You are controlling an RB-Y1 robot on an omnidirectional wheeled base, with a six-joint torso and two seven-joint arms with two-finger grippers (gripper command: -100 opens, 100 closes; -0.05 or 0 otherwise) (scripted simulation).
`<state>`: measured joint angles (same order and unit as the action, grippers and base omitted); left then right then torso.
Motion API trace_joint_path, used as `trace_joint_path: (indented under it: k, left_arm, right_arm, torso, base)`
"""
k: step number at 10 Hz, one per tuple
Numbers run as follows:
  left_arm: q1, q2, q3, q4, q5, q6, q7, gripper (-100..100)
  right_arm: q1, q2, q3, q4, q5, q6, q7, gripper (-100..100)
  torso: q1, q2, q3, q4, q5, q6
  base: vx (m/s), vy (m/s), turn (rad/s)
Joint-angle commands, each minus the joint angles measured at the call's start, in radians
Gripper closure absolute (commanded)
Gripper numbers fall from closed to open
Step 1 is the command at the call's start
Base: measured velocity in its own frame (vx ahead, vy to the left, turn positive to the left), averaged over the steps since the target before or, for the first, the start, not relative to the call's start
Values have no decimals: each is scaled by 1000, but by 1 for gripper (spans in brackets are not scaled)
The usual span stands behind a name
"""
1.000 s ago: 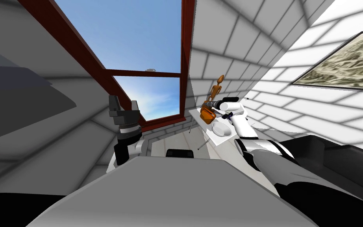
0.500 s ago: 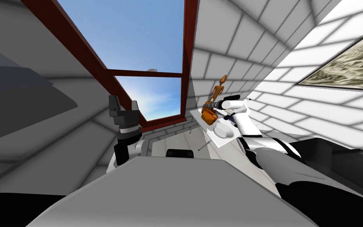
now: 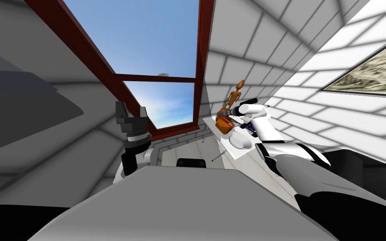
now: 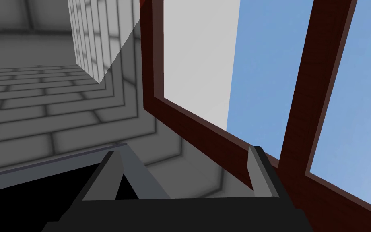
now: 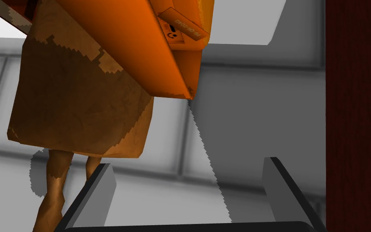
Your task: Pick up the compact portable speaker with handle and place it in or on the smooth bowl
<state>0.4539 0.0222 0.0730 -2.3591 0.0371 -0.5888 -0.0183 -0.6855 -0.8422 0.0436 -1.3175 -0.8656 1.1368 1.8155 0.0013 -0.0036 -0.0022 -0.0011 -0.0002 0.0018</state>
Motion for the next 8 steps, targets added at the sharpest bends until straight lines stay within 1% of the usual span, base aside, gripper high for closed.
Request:
trace_joint_path:
  k: [1,2,3,4,5,6,7,8]
  left_arm:
    - [0,0,0,0,0,0,0,0]
    - [0,0,0,0,0,0,0,0]
    - [0,0,0,0,0,0,0,0]
    - [0,0,0,0,0,0,0,0]
    - [0,0,0,0,0,0,0,0]
    - [0,0,0,0,0,0,0,0]
    - [0,0,0,0,0,0,0,0]
    - [0,0,0,0,0,0,0,0]
  right_arm:
    - [-5,-4,2,9,-4,31,12,-100]
    - [-27,-34,18,53,-31,71,58,-100]
    - [-27,-34,18,53,-31,97,58,-100]
    - [-27,-34,18,53,-31,105,58,-100]
    - [-47,-64,35,96,-56,147,100,-100]
    - [-47,-64,35,97,-56,172,100,-100]
    - [-63,-92,53,140,-79,202,138,-100]
    - [-63,-92,53,140,-79,232,138,-100]
  torso:
    - [0,0,0,0,0,0]
    - [0,1,1,0,0,0]
    - [0,0,0,0,0,0]
    - [1,0,0,0,0,0]
    - [0,1,0,0,0,0]
    - [0,-1,0,0,0,0]
    - [1,-1,-1,0,0,0]
    - [1,-2,-1,0,0,0]
  base:
    - [18,12,-6]
    - [38,26,27]
    - [46,29,15]
    - [24,14,0]
    - [56,24,24]
    - [53,30,7]
    - [66,42,11]
    - [64,34,4]
